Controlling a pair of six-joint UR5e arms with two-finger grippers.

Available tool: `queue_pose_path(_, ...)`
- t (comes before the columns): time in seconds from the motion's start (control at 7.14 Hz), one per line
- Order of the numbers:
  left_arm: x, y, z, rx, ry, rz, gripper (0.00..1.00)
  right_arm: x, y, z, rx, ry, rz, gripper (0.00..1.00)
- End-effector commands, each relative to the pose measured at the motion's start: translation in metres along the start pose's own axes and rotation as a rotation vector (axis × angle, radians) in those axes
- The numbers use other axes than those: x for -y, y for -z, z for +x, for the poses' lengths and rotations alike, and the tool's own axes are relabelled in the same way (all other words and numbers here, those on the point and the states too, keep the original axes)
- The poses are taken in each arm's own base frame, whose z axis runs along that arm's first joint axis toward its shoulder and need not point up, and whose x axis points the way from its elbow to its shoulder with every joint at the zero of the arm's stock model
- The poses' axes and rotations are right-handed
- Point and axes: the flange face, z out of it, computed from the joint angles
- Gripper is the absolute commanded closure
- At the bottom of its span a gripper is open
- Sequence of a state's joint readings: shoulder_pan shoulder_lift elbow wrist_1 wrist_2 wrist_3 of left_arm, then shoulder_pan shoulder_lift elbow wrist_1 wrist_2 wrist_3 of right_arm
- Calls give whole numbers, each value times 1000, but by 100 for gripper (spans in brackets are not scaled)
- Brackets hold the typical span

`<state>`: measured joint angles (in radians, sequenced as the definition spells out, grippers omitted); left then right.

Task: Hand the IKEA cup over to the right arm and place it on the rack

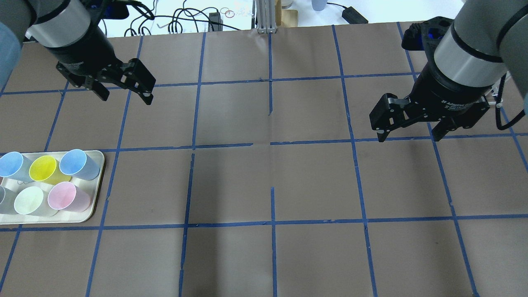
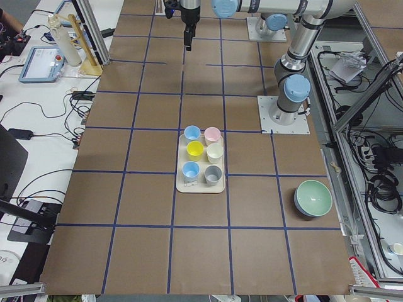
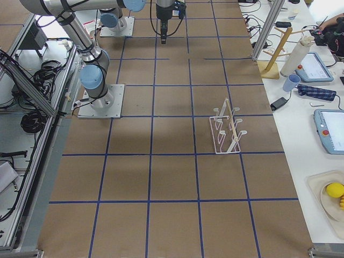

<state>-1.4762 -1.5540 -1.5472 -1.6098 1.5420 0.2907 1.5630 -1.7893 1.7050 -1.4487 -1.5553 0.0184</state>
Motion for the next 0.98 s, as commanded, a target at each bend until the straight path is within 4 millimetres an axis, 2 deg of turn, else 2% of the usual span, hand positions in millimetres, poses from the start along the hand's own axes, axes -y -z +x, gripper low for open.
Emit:
queue_pose_path(0.0, -10, -3, -87, -10, -120, -17, 0, 1, 2, 0, 2, 0, 12, 0)
queue_pose_path(0.14, -17, -10, -143, -19, -218, -22, 0, 1, 3, 0, 3, -1, 15, 0)
queue_pose_path(0.28, -26, -23, -187, -36, -300, -34, 0, 3, 4, 0, 3, 2, 22, 0)
queue_pose_path(0.56, -41, -59, -257, -2, -432, -59, 0, 13, 8, 1, 2, 1, 41, 0)
queue_pose_path(0.7, -45, -80, -287, 30, -510, -43, 0, 30, 1, 0, 5, -15, 23, 0)
queue_pose_path(0.84, -53, -105, -314, 15, -534, -47, 0, 36, 4, 0, 2, -13, 41, 0)
